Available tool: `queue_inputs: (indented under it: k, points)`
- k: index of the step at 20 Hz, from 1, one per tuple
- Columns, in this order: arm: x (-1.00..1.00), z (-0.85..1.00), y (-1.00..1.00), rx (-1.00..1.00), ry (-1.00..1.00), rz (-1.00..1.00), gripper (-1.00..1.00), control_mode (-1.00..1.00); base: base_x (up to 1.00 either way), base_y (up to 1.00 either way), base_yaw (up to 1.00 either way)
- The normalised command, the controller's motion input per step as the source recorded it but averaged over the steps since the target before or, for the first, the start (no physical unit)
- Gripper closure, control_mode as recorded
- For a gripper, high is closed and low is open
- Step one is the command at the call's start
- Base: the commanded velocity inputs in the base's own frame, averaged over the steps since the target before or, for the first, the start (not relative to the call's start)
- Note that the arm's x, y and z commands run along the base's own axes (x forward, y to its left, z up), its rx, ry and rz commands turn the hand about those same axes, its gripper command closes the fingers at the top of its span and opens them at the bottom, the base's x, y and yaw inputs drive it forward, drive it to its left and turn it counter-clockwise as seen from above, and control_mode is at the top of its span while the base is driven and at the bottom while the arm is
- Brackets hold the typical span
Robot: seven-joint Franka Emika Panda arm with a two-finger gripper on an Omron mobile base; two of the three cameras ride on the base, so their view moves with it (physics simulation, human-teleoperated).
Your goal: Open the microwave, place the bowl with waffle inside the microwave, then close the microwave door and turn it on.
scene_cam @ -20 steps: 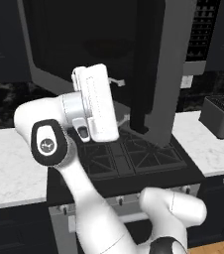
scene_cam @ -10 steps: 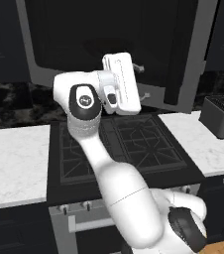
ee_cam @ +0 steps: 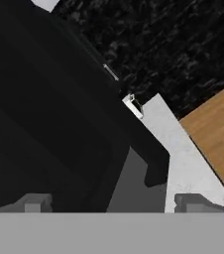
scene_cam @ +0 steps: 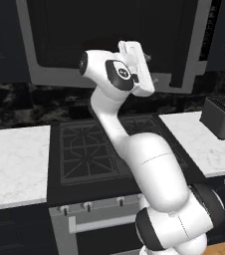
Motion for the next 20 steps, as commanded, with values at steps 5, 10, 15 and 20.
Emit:
queue_inputs:
  k: [5,10,15,20]
  points:
    - [0.73,0.0,-0.57,0.16,0.01,0.35,-1.0,-1.0,0.0,0.0,0.0]
    - [0.7,0.0,-0.5,0.14,0.04,0.32,-1.0,-1.0,0.0,0.0,0.0]
    - [0.76,0.0,-0.19,0.05,0.1,0.21,-1.0,-1.0,0.0,0.0,0.0]
    - [0.88,0.0,-0.02,0.0,0.09,0.11,-1.0,-1.0,0.0,0.0,0.0]
